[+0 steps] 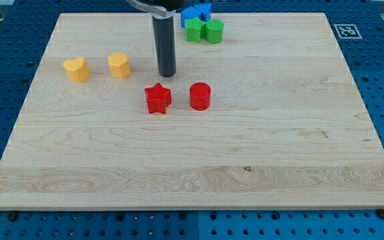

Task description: Move the yellow hexagon towards the top center of the board

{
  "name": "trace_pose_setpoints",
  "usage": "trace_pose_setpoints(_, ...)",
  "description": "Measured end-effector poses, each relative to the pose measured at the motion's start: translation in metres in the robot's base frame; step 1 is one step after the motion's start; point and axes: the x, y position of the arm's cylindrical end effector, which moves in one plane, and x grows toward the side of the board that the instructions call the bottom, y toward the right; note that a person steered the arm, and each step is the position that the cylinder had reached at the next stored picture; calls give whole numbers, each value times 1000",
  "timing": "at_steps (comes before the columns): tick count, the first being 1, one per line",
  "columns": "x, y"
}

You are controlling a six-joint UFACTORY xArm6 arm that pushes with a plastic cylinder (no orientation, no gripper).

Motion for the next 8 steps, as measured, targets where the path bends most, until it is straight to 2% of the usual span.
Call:
trace_pose_setpoints(3,26,-78)
trace_pose_setpoints(4,16,-108)
trace_pose_setpoints(5,-25,-112)
trace_pose_setpoints(6,-43,-110)
trace_pose_setpoints(8,-7,-111)
